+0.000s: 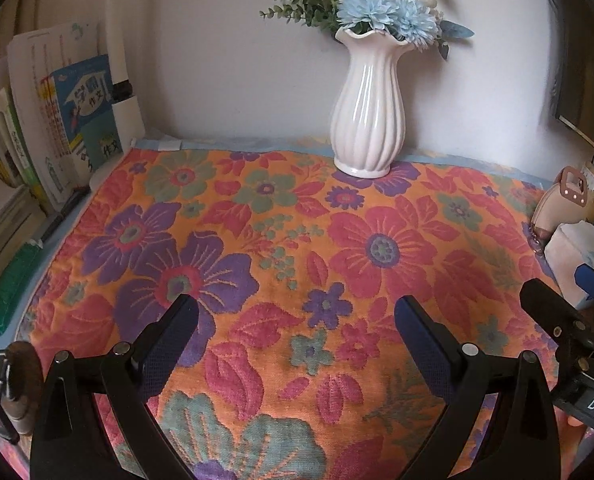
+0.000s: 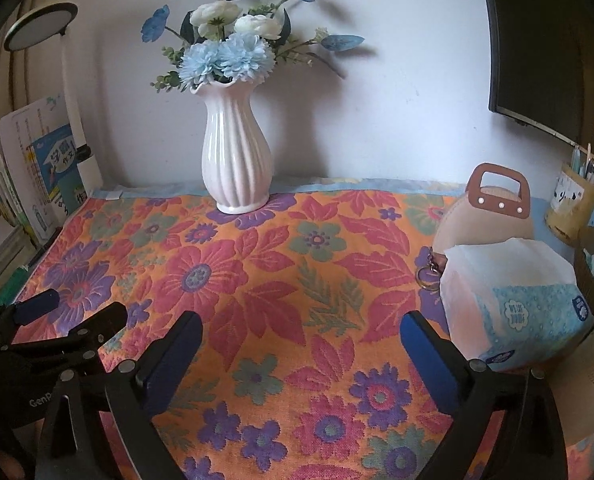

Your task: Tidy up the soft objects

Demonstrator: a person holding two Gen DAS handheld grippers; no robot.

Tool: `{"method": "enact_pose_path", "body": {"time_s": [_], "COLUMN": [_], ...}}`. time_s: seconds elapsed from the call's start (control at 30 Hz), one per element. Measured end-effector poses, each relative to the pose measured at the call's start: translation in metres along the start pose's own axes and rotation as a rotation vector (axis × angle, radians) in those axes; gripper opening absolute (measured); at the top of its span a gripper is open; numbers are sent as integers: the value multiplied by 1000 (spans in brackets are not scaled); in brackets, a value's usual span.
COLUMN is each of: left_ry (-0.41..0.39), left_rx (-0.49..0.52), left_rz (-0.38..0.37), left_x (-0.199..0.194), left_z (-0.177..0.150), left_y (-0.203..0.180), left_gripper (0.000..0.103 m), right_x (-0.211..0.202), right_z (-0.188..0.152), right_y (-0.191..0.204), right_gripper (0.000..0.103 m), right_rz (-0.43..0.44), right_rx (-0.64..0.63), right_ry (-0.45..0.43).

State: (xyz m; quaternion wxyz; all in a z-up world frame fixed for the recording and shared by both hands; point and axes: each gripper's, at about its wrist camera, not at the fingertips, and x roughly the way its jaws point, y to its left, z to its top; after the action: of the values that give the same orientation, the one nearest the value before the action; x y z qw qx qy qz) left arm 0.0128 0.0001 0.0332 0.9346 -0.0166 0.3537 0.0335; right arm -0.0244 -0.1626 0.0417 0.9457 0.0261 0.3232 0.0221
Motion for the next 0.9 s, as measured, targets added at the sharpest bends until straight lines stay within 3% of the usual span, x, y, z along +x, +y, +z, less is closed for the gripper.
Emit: {"method": "enact_pose_path", "body": {"time_s": [0.9], "left_ry": [30], "left_rx": [-4], "left_rz": [-17], "left_x": [4], "left_z": [-1], "left_y": [2], "left_gripper": [98], "right_x": [4], "right_z": [-1], "right_y": [9], "right_gripper": [100], "right_rz": [-28], "right_rx": [-55], "right_ry": [10]}}
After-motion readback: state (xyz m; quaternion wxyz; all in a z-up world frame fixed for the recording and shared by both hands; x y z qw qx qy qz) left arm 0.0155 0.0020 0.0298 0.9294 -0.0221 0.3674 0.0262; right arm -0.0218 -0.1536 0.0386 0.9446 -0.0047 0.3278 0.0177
